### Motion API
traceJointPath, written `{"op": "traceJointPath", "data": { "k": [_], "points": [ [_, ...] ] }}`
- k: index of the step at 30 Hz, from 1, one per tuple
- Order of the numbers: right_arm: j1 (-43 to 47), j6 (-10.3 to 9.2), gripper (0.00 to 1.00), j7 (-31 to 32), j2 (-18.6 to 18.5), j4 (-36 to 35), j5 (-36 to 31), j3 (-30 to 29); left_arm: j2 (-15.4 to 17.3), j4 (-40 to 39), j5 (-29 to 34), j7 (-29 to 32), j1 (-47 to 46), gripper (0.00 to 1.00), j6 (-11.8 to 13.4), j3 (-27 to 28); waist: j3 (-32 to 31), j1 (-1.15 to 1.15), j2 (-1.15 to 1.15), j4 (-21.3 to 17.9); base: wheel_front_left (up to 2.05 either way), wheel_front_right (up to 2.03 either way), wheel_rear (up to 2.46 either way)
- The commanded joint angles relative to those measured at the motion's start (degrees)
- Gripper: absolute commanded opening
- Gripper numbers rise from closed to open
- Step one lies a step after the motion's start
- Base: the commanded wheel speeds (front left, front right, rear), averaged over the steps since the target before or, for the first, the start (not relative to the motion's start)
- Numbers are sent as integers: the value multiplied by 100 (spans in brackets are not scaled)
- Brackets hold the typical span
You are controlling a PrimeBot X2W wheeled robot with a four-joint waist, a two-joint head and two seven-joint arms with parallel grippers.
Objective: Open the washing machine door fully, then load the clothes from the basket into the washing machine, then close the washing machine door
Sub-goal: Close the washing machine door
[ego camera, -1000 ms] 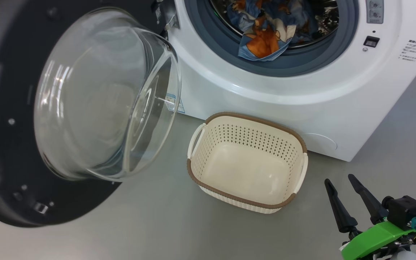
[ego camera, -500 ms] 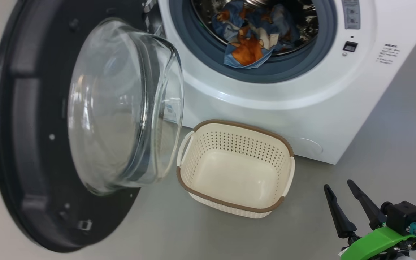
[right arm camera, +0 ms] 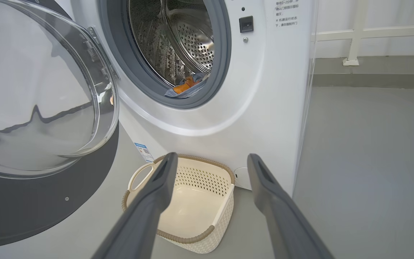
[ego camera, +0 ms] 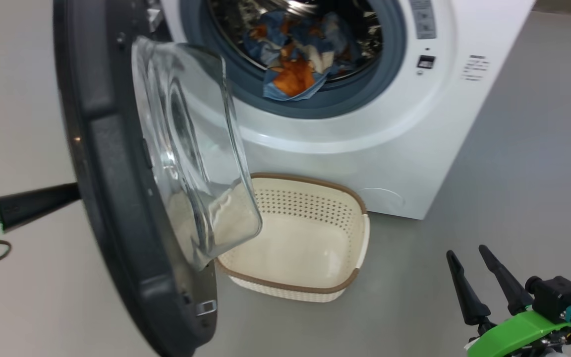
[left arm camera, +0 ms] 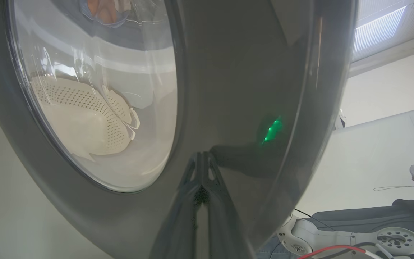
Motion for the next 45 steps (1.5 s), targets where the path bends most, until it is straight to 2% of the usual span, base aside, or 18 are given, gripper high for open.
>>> {"op": "traceJointPath", "data": {
  "k": [1,8,18,28,36,45],
  "points": [
    [98,9,100,-27,-18,-156,-43,111,188,-234,7,17,-185,0,-19,194,-31,0,0,-214,0,0,0],
    [97,9,100,-27,64,-204,-61,53,-105,-215,239,-142,-356,0,-19,113,25,0,0,-719,0,0,0],
    [42,9,100,-27,264,-281,-97,-37,-300,-99,596,-454,-687,0,-19,56,251,0,0,-1484,0,0,0],
    [-31,9,100,-27,445,-345,-121,-151,-456,-103,806,-815,-1008,0,-19,18,463,0,0,-1987,0,0,0],
    [-93,9,100,-27,508,-367,-139,-194,-544,-12,916,-1112,-1212,0,-19,-35,538,0,0,-2098,0,0,0],
    [-97,9,100,-27,522,-347,-153,-202,-438,-104,917,-1401,-796,0,-19,3,471,0,0,-1877,0,0,0]
  ]
}}
